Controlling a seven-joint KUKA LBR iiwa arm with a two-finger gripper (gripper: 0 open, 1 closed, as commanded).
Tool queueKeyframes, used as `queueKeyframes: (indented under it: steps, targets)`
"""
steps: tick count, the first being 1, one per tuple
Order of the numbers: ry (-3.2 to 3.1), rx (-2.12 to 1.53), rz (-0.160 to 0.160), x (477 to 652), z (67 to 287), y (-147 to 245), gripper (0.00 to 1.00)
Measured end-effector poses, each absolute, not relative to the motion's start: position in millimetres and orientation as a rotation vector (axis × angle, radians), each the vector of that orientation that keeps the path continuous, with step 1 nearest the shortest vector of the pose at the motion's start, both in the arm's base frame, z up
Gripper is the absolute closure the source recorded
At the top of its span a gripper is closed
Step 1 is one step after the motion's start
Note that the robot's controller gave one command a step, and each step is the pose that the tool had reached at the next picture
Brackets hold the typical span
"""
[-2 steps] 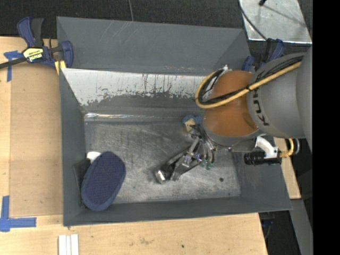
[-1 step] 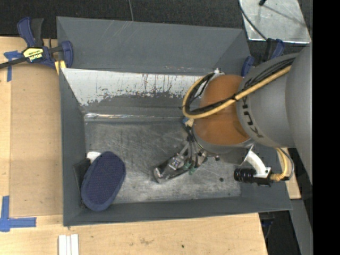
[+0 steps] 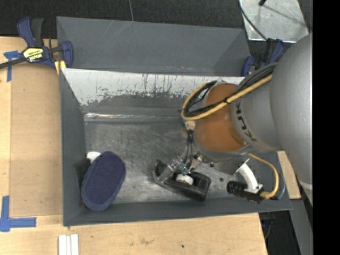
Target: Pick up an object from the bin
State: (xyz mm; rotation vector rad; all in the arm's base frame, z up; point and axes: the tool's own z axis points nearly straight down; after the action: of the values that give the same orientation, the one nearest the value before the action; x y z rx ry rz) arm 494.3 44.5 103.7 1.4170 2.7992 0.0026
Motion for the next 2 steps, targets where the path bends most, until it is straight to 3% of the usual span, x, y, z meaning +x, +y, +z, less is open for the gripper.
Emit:
queueKeyframes:
  steps: [1, 2]
  targets:
    - [2.580, 1.802, -0.004, 485.0, 108.6, 25.2, 0.00]
    - [2.586, 1.797, 0.004, 485.3, 109.3, 28.8, 1.00]
